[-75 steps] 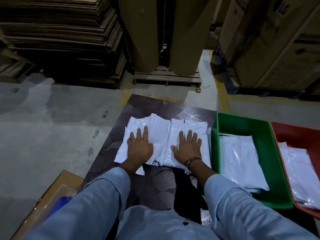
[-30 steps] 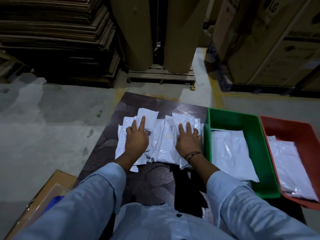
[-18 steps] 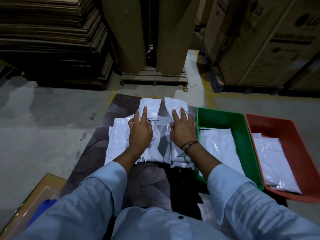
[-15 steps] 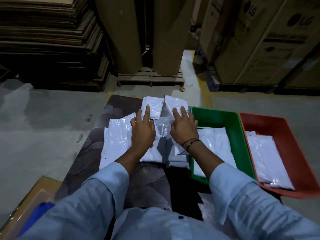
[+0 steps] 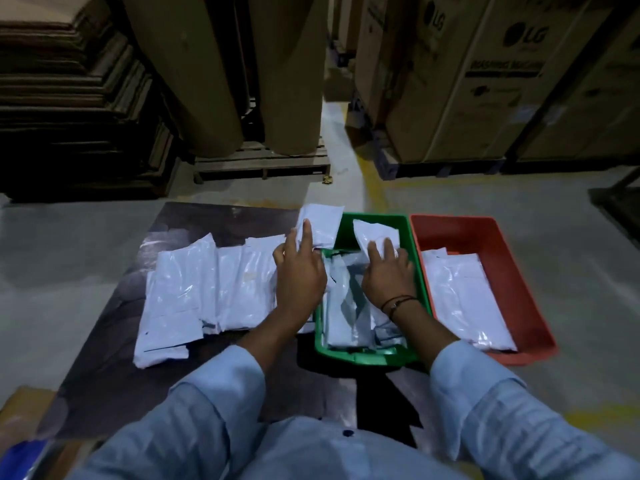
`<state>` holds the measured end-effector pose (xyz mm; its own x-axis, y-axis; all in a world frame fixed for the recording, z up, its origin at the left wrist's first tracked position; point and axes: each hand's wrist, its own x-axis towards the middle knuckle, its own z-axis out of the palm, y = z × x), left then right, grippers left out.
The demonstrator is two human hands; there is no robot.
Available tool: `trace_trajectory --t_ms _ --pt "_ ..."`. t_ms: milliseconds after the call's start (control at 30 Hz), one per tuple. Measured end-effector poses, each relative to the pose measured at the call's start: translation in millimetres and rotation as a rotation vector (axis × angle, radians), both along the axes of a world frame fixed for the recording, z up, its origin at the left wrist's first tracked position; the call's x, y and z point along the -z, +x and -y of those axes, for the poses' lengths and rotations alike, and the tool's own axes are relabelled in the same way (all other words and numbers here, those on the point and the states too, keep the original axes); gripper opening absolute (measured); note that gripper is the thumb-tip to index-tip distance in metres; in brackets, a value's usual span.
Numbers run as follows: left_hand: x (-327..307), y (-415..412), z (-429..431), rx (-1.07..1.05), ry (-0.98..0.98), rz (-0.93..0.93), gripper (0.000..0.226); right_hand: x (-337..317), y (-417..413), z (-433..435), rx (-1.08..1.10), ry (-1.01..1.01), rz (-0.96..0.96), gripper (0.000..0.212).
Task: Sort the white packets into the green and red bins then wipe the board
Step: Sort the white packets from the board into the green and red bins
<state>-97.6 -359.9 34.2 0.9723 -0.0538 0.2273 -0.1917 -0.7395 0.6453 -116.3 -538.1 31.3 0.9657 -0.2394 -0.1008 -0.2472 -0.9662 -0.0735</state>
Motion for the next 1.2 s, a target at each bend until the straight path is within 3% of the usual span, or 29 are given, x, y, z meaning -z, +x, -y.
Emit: trace_trajectory --t_ms 133,300,400,700,1000,1100,1200 --pt "0.3 -19.5 25.5 0.028 0.043 -0.051 0.06 16.0 -12.9 14.7 -0.002 -0.045 -0.021 0.056" --pt "6.4 -37.9 44.0 0.066 0.13 -0.074 0.058 41.1 -17.4 14.3 -0.045 0.0 -0.059 0.081" --pt "10.3 -41.8 47.6 0.051 0.167 -0.071 0.058 43.9 -19.1 17.4 -0.091 -0.004 -0.084 0.085" --pt "5.4 -43.8 62.2 0.01 0.197 -0.059 0.06 24.0 -10.2 45.8 -0.162 -0.074 0.182 0.037" --pt "11.1 -49.2 76.1 0.075 0.289 0.05 0.06 39.6 -24.4 77.9 -0.204 -0.061 0.12 0.043" --pt "6.9 -51.4 82.3 0.054 0.358 0.008 0.058 41.4 -25.2 78.8 -0.204 -0.029 0.141 0.044" --pt "7.3 -59.3 86.0 0.087 0.501 -0.236 0.067 41.0 -25.4 77.9 -0.198 0.003 0.164 0.042"
